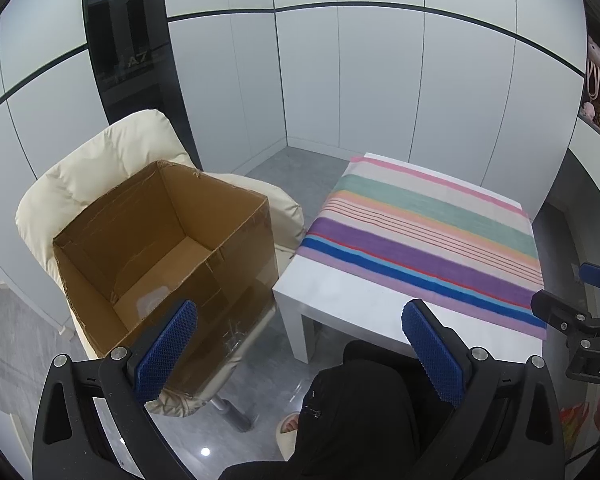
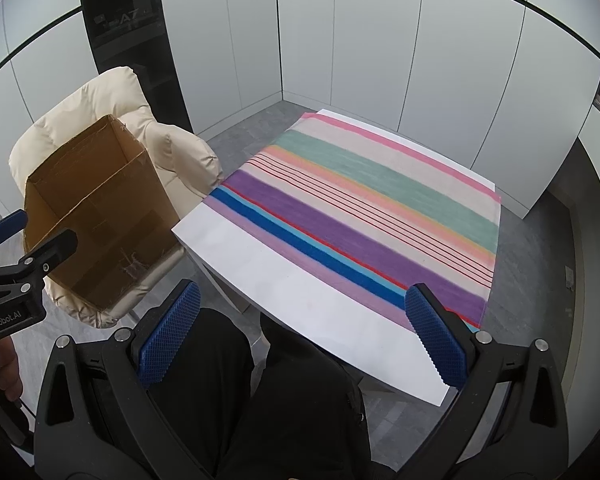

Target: Organize objects

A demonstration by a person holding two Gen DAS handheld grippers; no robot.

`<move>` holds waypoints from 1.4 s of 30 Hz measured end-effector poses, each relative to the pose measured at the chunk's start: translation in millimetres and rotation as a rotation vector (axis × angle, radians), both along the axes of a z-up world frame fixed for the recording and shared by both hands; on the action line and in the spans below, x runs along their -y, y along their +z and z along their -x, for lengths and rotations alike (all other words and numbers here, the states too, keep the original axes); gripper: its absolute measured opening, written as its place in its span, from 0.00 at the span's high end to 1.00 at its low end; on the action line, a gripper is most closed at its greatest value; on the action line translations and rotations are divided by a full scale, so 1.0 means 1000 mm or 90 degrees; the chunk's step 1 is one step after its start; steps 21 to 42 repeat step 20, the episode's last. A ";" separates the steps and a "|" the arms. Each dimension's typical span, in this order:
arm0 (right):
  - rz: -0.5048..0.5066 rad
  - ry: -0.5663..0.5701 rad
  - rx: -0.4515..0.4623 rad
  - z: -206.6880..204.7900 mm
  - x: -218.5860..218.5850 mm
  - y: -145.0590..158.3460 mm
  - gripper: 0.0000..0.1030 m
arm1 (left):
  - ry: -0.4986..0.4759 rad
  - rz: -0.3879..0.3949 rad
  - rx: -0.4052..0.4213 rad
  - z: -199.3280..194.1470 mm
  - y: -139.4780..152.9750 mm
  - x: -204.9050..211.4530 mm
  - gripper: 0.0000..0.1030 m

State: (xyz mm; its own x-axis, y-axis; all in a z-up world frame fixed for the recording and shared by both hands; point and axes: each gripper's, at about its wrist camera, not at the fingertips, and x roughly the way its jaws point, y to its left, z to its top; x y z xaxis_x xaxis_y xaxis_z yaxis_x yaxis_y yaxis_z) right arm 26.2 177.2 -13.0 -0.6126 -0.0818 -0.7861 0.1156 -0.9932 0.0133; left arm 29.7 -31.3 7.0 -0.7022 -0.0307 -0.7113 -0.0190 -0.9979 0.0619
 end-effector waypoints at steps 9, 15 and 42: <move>-0.001 0.001 0.001 -0.001 0.000 -0.001 0.00 | 0.000 0.001 0.000 0.000 0.000 0.000 0.00; 0.000 0.001 0.002 -0.001 0.002 0.000 0.00 | -0.001 0.001 0.000 0.000 0.000 0.001 0.00; 0.000 0.001 0.002 -0.001 0.003 0.000 0.00 | -0.002 -0.002 0.000 0.000 0.001 0.001 0.00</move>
